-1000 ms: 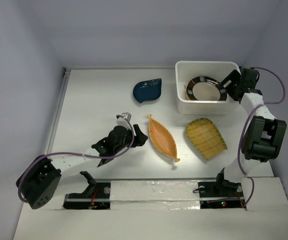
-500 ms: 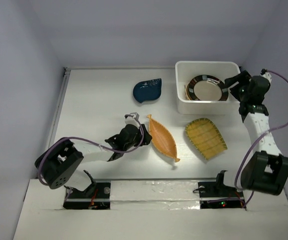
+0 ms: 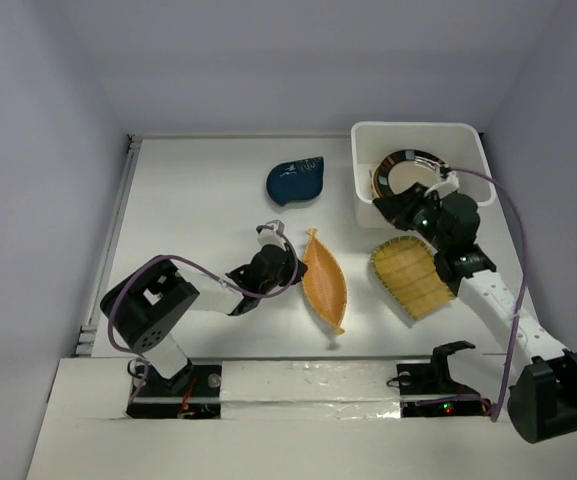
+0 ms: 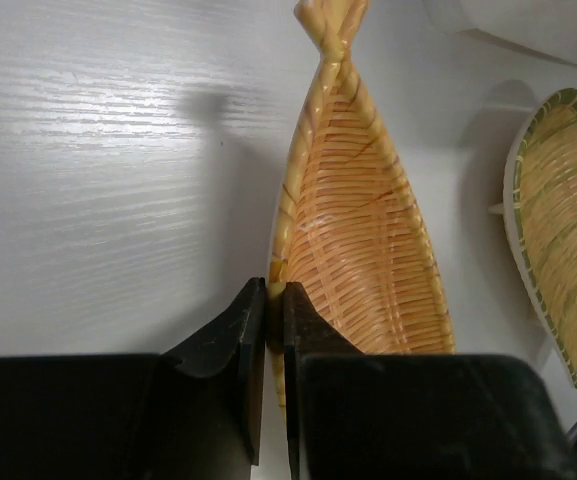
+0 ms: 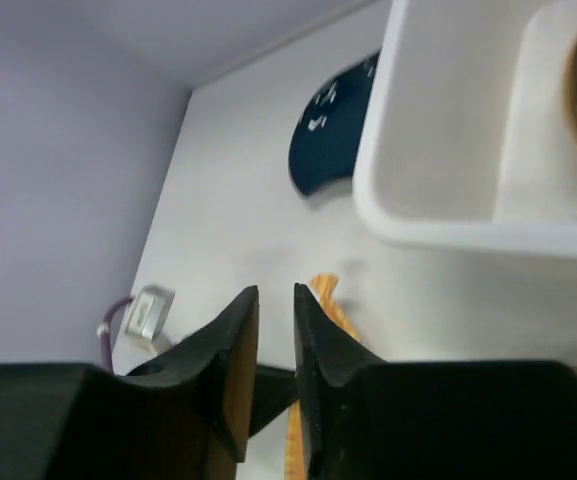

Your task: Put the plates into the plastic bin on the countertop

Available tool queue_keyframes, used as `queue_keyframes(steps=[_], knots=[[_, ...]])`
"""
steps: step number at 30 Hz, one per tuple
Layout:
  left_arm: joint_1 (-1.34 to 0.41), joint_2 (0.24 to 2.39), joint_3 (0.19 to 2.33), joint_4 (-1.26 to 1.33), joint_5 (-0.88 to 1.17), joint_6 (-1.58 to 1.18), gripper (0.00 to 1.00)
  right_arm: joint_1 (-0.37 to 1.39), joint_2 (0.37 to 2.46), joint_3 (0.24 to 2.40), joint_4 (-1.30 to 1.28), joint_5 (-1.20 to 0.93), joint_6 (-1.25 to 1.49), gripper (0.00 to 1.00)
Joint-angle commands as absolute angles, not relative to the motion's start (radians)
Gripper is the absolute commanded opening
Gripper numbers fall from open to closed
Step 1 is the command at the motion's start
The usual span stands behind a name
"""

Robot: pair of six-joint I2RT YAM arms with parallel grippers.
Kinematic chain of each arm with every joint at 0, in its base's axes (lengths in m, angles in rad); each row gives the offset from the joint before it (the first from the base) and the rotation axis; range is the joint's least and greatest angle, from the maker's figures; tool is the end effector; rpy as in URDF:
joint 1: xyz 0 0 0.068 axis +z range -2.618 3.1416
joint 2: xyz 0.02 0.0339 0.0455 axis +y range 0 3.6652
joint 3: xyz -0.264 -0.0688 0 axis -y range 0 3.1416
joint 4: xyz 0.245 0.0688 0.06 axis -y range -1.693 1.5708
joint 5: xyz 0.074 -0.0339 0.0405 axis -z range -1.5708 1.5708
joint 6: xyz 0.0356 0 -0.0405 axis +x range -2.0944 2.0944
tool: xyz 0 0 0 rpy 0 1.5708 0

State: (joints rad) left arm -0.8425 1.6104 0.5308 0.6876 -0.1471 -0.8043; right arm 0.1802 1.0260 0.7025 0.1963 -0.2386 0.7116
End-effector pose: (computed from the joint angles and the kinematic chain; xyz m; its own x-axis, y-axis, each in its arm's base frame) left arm 0.2035 -0.2203 0.1478 -0.6432 -0.3493 -0.6813 0.2664 0.7322 -0.6269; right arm 0.2368 0.0517 0.3045 -0.3589 0.5796 -0.7316 -0.2250 0.7070 0.6705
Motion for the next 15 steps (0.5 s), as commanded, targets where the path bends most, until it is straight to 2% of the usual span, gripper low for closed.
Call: queue_keyframes(steps=[1,2,3,4,5,6,7,9,15], knots=[[-0.847,1.599,0.555,0.729,-0.166,-0.802,0.00,0.274,1.014,0.661,0.262,-0.293,0.658,0.28],[-0.847,1.557,0.548,0.726,-0.170,-0.802,0.00,0.291,1.014,0.643,0.241,-0.298,0.631,0.32],[-0.847,1.530,0.525,0.726,-0.170,-0.801,0.00,0.310,1.009,0.629,0.241,-0.301,0.623,0.48],[-0.847,1.501,0.516,0.715,-0.176,-0.798,0.00,0.340,1.003,0.615,0.239,-0.301,0.615,0.56],[-0.847,1.435,0.509,0.701,-0.179,-0.796,0.00,0.354,0.990,0.592,0.236,-0.292,0.601,0.71],[-0.847,1.398,0.500,0.686,-0.187,-0.795,0.00,0.366,0.982,0.580,0.235,-0.290,0.594,0.77],[-0.847,1.329,0.497,0.663,-0.187,-0.787,0.00,0.376,0.973,0.562,0.229,-0.288,0.575,0.88],[-0.847,1.272,0.503,0.637,-0.178,-0.775,0.00,0.390,0.973,0.548,0.224,-0.298,0.560,0.95],[-0.847,1.155,0.526,0.568,-0.115,-0.773,0.00,0.465,1.011,0.529,0.227,-0.335,0.523,0.95]])
